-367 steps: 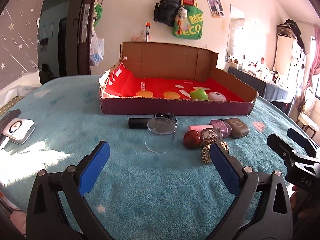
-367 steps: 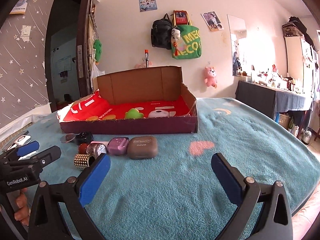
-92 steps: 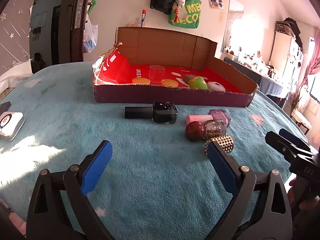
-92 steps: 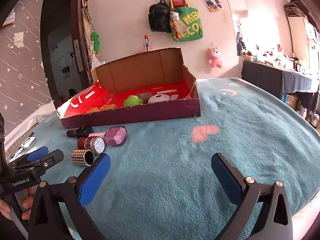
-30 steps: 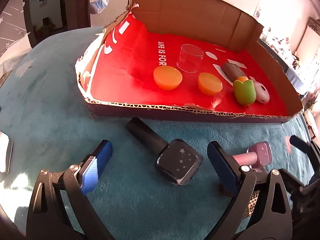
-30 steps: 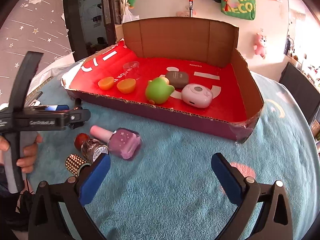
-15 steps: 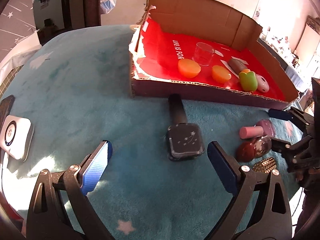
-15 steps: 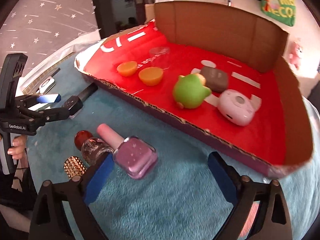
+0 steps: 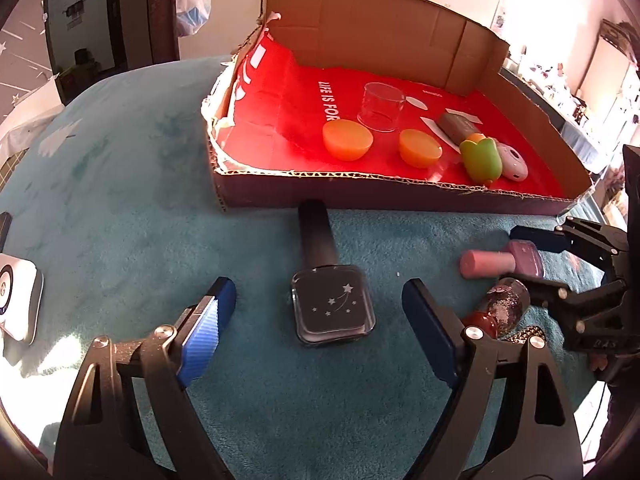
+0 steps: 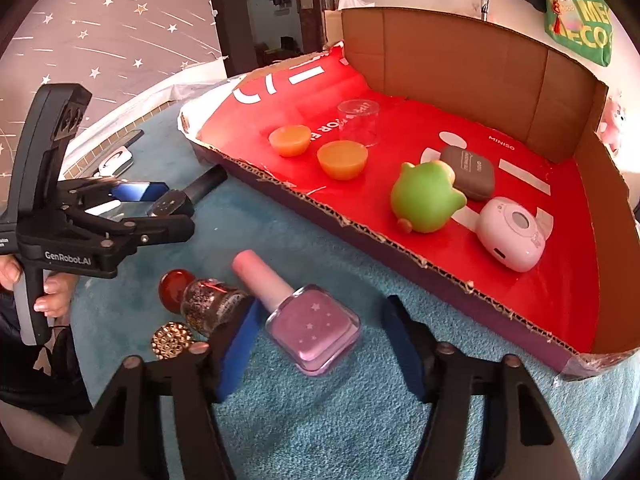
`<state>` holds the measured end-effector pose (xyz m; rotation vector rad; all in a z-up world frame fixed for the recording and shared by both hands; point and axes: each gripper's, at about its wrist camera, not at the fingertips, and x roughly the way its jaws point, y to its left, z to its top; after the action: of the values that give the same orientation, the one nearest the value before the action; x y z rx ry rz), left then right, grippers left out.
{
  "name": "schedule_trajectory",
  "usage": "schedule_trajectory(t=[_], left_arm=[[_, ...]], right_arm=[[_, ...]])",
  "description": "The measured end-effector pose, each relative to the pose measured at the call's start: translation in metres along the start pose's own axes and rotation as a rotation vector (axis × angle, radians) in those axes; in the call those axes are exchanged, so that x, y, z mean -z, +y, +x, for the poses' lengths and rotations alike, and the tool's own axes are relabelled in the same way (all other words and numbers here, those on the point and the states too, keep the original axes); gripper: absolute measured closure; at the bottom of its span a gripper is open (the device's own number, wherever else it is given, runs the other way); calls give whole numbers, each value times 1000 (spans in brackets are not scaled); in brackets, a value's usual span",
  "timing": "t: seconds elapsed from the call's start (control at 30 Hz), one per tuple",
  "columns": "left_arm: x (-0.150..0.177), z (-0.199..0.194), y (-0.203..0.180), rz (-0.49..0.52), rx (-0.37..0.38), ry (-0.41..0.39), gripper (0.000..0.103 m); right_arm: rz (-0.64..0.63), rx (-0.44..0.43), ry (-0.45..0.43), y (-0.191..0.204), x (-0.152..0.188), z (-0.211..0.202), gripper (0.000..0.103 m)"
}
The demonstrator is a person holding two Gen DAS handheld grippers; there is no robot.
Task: Organize rigid objects
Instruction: 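Reach the left tool toward the black nail polish bottle while the right tool approaches the pink nail polish, then close the left tool on the black nail polish while the right tool grasps the pink nail polish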
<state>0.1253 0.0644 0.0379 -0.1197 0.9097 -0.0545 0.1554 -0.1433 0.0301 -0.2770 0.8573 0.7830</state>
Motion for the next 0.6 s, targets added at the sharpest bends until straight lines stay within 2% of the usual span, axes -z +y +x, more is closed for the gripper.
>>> schedule_trajectory(t=[0.07, 0.17, 0.3, 0.4, 0.47, 0.53, 0.6], left_arm=[[0, 0, 0, 1, 5, -2, 18], [1, 0, -1, 4, 14, -5, 19], [4, -1, -7, 30, 30, -8, 23], [5, 1, -14, 60, 33, -13, 23], [5, 1, -16, 69, 31, -18, 25], [5, 0, -15, 69, 42, -21, 27], [5, 0, -12, 67, 50, -21, 31]], right_arm=[[24, -10, -8, -1, 1, -2, 56], [102, 6, -25, -6, 7, -8, 56], [257, 80, -42, -19, 26, -25, 56], [324, 162, -39, -20, 38, -34, 56], [319, 204, -29, -14, 41, -37, 56], [281, 225, -21, -5, 41, -37, 49], [239, 201, -13, 6, 41, -35, 33]])
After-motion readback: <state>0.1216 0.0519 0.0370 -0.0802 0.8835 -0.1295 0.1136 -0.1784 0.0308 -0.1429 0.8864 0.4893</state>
